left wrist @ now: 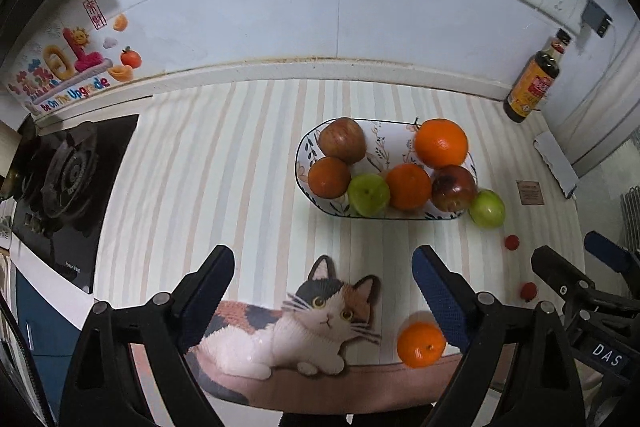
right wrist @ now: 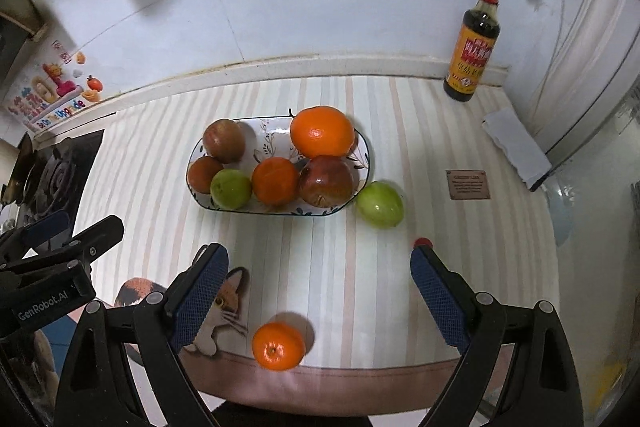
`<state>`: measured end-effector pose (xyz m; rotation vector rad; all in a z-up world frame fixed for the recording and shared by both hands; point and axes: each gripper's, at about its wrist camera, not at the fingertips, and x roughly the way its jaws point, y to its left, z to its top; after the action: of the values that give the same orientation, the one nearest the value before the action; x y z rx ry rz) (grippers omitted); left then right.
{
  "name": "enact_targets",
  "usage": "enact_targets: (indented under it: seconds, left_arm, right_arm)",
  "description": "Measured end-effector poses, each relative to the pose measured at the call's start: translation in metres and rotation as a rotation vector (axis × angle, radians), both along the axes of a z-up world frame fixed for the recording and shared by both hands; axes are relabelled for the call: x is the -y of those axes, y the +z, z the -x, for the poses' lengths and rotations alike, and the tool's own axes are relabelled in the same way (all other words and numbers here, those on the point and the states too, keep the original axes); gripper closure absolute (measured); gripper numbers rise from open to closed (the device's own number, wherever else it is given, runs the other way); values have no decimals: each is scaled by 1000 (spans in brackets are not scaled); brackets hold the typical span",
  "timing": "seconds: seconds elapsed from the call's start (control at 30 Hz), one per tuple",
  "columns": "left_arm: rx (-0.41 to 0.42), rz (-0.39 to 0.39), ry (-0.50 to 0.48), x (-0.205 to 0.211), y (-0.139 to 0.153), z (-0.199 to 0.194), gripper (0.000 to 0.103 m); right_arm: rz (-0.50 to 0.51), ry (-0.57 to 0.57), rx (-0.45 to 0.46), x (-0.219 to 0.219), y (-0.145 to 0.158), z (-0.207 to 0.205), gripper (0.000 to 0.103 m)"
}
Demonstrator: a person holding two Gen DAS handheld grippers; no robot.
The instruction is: Organize fruits
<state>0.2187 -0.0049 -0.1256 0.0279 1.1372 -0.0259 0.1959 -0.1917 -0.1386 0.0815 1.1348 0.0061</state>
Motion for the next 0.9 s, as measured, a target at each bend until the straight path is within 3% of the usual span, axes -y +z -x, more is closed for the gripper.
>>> enact_targets:
  seconds: [0.37, 0.67, 0.87, 0.9]
  left_arm:
    - [79, -1, -27, -4, 35, 45, 12]
    - [70, 20, -20, -6, 38, 50, 12]
    - [15, 26, -43, 4, 20, 37, 12]
    - [3, 20, -49, 7, 15, 34, 7]
  right_arm:
    - [6, -8, 84, -4, 48, 48, 8]
    - [-23, -16, 85, -5, 52, 54, 8]
    - [-113, -49, 65, 12, 40, 45, 8]
    - [-120, -56, 59, 16, 37, 43, 8]
